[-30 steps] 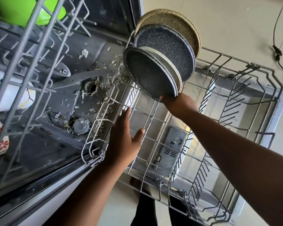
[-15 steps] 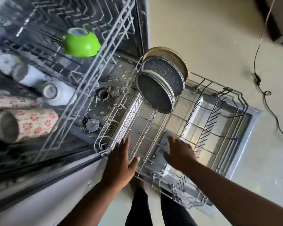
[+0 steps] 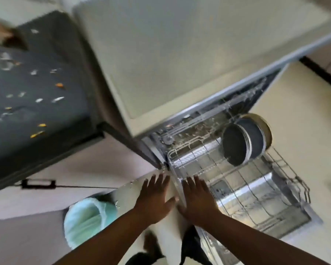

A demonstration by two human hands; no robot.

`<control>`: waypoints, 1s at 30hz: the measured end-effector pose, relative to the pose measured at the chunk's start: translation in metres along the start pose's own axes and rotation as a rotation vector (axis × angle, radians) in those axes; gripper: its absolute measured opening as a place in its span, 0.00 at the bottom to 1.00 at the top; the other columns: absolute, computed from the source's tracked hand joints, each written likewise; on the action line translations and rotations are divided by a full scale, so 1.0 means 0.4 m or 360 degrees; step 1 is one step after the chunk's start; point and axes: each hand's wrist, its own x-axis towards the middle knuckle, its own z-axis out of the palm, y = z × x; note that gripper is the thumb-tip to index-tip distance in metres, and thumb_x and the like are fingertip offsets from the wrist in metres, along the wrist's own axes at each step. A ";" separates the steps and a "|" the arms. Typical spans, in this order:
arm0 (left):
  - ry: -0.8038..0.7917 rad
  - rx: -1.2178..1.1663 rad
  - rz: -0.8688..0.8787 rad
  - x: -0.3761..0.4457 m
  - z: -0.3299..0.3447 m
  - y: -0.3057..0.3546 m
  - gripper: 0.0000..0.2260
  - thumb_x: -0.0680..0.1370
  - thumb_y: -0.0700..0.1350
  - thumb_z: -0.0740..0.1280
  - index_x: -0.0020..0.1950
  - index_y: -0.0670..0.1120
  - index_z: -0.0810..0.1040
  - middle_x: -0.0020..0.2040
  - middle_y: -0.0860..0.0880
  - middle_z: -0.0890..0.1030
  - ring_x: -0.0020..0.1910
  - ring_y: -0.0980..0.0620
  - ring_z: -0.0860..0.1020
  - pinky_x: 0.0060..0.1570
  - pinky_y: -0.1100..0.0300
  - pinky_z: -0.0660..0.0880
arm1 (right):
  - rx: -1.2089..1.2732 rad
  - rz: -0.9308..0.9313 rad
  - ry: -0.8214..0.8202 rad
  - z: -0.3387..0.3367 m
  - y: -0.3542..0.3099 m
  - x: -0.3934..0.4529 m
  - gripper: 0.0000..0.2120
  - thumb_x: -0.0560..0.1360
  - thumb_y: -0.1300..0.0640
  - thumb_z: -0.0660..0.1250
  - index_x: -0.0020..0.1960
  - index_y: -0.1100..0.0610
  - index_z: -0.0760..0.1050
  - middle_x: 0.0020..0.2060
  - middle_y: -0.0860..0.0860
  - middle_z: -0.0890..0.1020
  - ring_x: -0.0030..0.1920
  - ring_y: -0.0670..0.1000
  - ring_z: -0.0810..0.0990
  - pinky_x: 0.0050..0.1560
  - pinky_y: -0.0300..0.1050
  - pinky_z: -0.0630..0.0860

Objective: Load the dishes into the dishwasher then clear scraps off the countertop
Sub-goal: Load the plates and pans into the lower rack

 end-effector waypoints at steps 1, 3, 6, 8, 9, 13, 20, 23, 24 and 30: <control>0.0060 -0.0035 -0.0044 -0.041 -0.012 -0.018 0.43 0.71 0.71 0.33 0.79 0.47 0.48 0.79 0.44 0.50 0.78 0.42 0.51 0.74 0.47 0.47 | -0.0024 -0.0054 -0.0013 -0.018 -0.030 0.001 0.35 0.66 0.36 0.58 0.60 0.61 0.79 0.56 0.60 0.81 0.58 0.63 0.80 0.57 0.60 0.76; 0.0231 -0.0091 -0.0137 -0.110 -0.011 -0.062 0.37 0.78 0.66 0.36 0.74 0.44 0.61 0.72 0.41 0.69 0.69 0.39 0.71 0.68 0.44 0.64 | -0.0104 -0.0156 -0.0028 -0.050 -0.093 0.003 0.35 0.68 0.36 0.56 0.61 0.61 0.78 0.57 0.60 0.81 0.59 0.62 0.80 0.61 0.58 0.75; 0.0231 -0.0239 -0.0267 -0.219 0.013 -0.142 0.31 0.80 0.63 0.39 0.68 0.45 0.66 0.62 0.42 0.80 0.59 0.41 0.80 0.64 0.48 0.62 | -0.0272 -0.0416 -0.0001 -0.094 -0.222 0.007 0.36 0.68 0.36 0.55 0.62 0.61 0.78 0.59 0.60 0.80 0.60 0.62 0.79 0.66 0.56 0.66; 0.0266 -0.0273 -0.0322 -0.266 0.025 -0.182 0.30 0.81 0.63 0.40 0.69 0.45 0.66 0.63 0.43 0.79 0.59 0.42 0.79 0.63 0.49 0.59 | -0.0351 -0.0513 0.0041 -0.114 -0.286 0.017 0.36 0.68 0.35 0.55 0.62 0.60 0.78 0.60 0.59 0.80 0.61 0.60 0.78 0.66 0.56 0.71; 0.0321 -0.0267 -0.0361 -0.300 0.040 -0.213 0.30 0.81 0.63 0.40 0.69 0.45 0.66 0.63 0.43 0.79 0.60 0.41 0.79 0.63 0.48 0.59 | -0.0403 -0.0568 0.0040 -0.126 -0.339 0.011 0.37 0.68 0.35 0.54 0.63 0.60 0.78 0.60 0.58 0.80 0.63 0.60 0.77 0.65 0.57 0.71; 0.0483 -0.0376 -0.0682 -0.508 0.092 -0.360 0.32 0.80 0.65 0.40 0.71 0.45 0.66 0.66 0.42 0.77 0.62 0.41 0.77 0.64 0.44 0.69 | -0.0617 -0.0900 0.0068 -0.131 -0.612 -0.037 0.39 0.75 0.35 0.47 0.77 0.60 0.56 0.76 0.59 0.57 0.77 0.59 0.52 0.72 0.54 0.44; 0.0751 -0.0424 -0.1057 -0.858 0.105 -0.551 0.36 0.78 0.68 0.43 0.78 0.50 0.36 0.78 0.46 0.37 0.77 0.44 0.38 0.73 0.49 0.35 | -0.0673 -0.1269 0.0277 -0.092 -0.998 -0.115 0.38 0.79 0.35 0.50 0.79 0.55 0.41 0.78 0.55 0.43 0.77 0.56 0.37 0.65 0.46 0.26; 0.0917 -0.0437 -0.1105 -0.937 0.109 -0.621 0.47 0.63 0.72 0.22 0.77 0.51 0.34 0.77 0.47 0.34 0.77 0.44 0.38 0.70 0.51 0.32 | -0.0716 -0.1277 0.0319 -0.103 -1.124 -0.129 0.38 0.78 0.34 0.50 0.79 0.56 0.47 0.78 0.56 0.47 0.77 0.57 0.40 0.69 0.50 0.33; 0.0951 -0.0444 -0.1136 -0.961 0.110 -0.644 0.49 0.60 0.72 0.20 0.78 0.51 0.34 0.78 0.47 0.35 0.77 0.44 0.38 0.70 0.51 0.31 | -0.0747 -0.1280 0.0335 -0.113 -1.160 -0.136 0.37 0.77 0.34 0.52 0.78 0.56 0.55 0.77 0.58 0.55 0.76 0.58 0.49 0.71 0.52 0.40; 0.1157 -0.0524 -0.1250 -1.035 0.063 -0.768 0.50 0.61 0.73 0.21 0.78 0.50 0.37 0.79 0.46 0.40 0.77 0.45 0.37 0.69 0.52 0.29 | -0.0788 -0.1285 0.0343 -0.159 -1.318 -0.089 0.37 0.74 0.32 0.48 0.61 0.58 0.80 0.59 0.56 0.82 0.61 0.58 0.79 0.66 0.54 0.67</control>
